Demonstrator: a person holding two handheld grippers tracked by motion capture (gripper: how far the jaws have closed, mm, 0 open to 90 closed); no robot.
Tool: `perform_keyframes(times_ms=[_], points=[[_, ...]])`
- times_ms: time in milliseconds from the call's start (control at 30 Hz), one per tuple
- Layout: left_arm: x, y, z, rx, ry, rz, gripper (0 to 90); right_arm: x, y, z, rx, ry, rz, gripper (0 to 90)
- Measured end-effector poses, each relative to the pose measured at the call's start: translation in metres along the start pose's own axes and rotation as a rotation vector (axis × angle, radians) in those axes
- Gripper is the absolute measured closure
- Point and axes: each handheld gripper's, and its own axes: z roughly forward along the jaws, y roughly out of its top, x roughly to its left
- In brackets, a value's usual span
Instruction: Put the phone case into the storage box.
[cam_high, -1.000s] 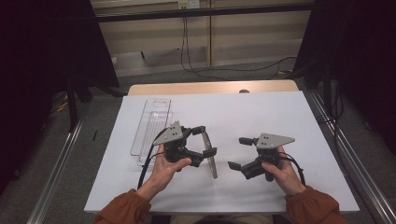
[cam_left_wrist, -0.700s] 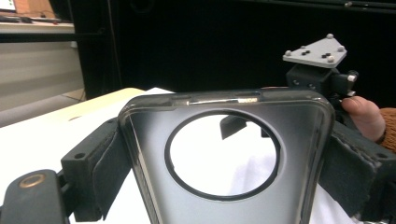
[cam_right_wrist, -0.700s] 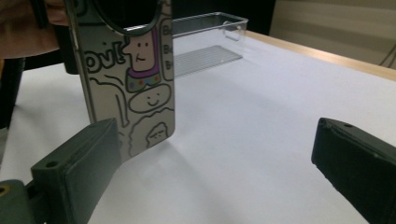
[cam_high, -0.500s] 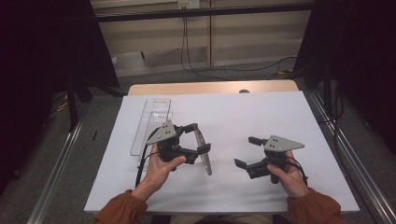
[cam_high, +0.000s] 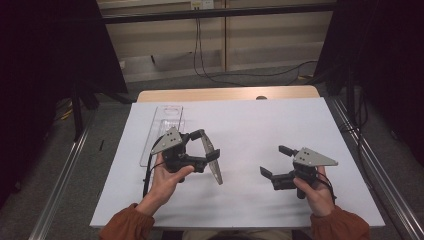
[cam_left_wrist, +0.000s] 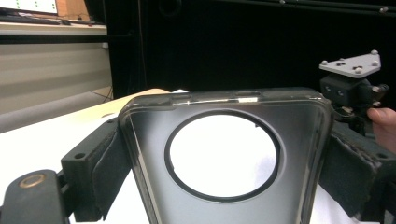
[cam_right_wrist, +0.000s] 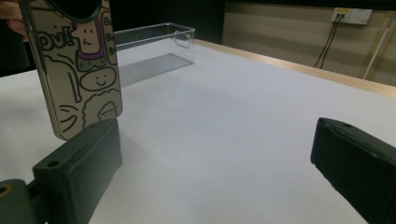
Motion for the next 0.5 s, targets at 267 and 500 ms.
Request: perform_keyframes(times_ms=[267,500], points=[[0.003,0.003,-0.006,-0.013,0.023,-0.008,11.1,-0.005,-0.006,-0.016,-0.014,-0.03,0.022,1.3],[0.004,0.007,-0.01,-0.015,0.062,-0.009,11.1,-0.008,-0.012,-0.027,-0.02,-0.078,0.01,1.0]])
